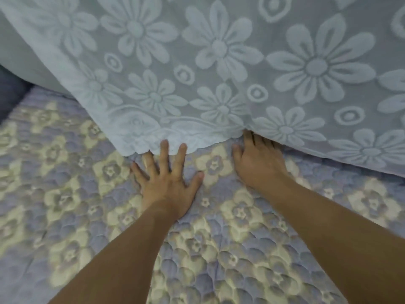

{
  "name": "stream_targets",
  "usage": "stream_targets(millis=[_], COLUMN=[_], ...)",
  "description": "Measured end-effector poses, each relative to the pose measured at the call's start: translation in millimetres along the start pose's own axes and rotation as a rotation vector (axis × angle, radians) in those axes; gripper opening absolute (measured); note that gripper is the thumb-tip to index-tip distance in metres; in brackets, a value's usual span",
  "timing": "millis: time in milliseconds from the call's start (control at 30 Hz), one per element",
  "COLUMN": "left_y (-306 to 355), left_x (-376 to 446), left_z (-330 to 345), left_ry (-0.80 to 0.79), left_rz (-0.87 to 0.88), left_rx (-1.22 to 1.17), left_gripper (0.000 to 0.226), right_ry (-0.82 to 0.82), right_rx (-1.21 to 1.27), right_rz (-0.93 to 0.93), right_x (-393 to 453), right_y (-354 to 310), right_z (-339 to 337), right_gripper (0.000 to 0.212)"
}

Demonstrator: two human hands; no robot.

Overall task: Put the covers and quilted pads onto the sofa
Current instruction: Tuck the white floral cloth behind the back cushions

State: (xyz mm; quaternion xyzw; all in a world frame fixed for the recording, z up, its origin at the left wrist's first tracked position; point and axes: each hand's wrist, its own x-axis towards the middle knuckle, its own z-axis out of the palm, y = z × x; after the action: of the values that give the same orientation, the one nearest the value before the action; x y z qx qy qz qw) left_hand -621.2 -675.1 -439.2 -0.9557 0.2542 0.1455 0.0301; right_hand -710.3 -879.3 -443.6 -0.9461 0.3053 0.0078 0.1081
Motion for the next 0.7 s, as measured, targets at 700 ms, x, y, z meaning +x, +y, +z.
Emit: stream_targets(millis=[700], left_y=[-202.5], left_x=[145.4], left_z=[-262.4], left_ry=[0.071], left_rz=[-0.017], left_rx=[-1.626], left_gripper=[0.035], right_ry=[-0.098], right_rx=[0.492], right_rz=[0.201], right_x=[29.5], right_y=[-271.5], right_z=[-154.0], right_gripper=[0.036])
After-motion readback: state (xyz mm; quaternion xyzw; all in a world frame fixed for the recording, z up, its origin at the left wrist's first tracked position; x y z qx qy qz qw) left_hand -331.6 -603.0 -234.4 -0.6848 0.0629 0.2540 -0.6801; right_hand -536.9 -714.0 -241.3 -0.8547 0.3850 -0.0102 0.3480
